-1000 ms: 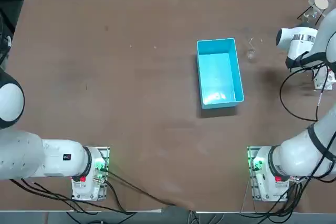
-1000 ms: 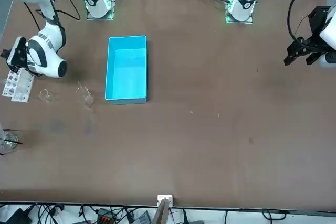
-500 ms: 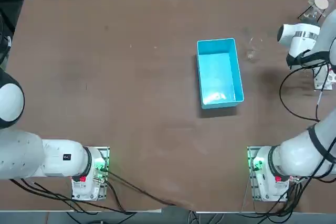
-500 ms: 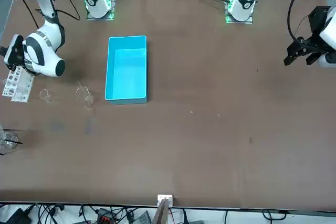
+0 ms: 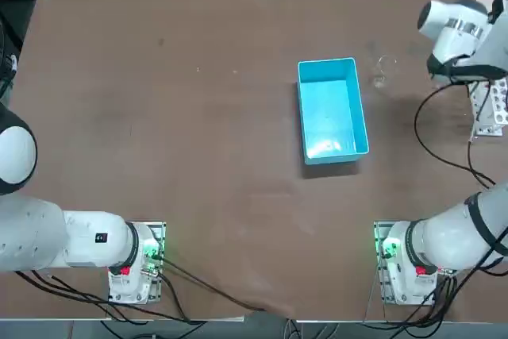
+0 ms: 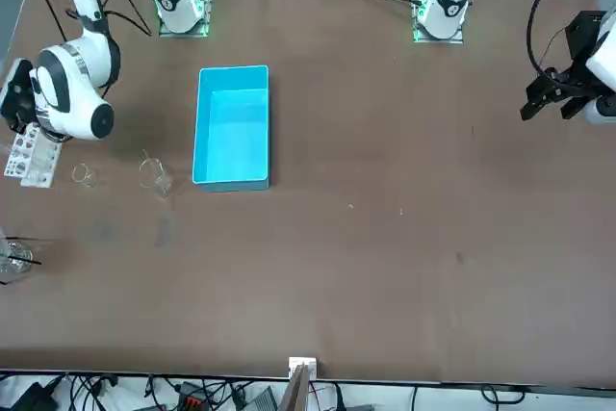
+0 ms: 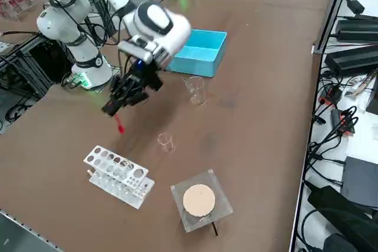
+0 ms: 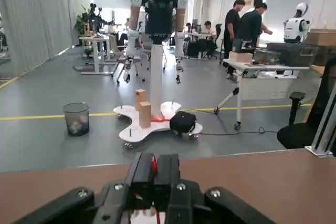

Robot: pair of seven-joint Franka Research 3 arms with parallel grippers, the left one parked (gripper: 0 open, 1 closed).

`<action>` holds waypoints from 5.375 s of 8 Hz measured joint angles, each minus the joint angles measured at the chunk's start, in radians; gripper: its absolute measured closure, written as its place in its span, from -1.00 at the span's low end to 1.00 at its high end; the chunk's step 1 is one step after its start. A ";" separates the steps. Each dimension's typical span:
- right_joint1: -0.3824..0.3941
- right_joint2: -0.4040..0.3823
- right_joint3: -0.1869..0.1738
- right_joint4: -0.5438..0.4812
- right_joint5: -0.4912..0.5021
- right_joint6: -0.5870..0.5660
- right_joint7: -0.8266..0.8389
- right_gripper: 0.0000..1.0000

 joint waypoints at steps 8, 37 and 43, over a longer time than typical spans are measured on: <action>0.065 0.159 0.003 0.188 0.039 0.080 -0.036 0.95; 0.067 0.367 -0.001 0.205 0.069 0.136 0.150 -0.48; 0.083 0.264 -0.001 0.284 0.179 0.046 -0.078 -1.00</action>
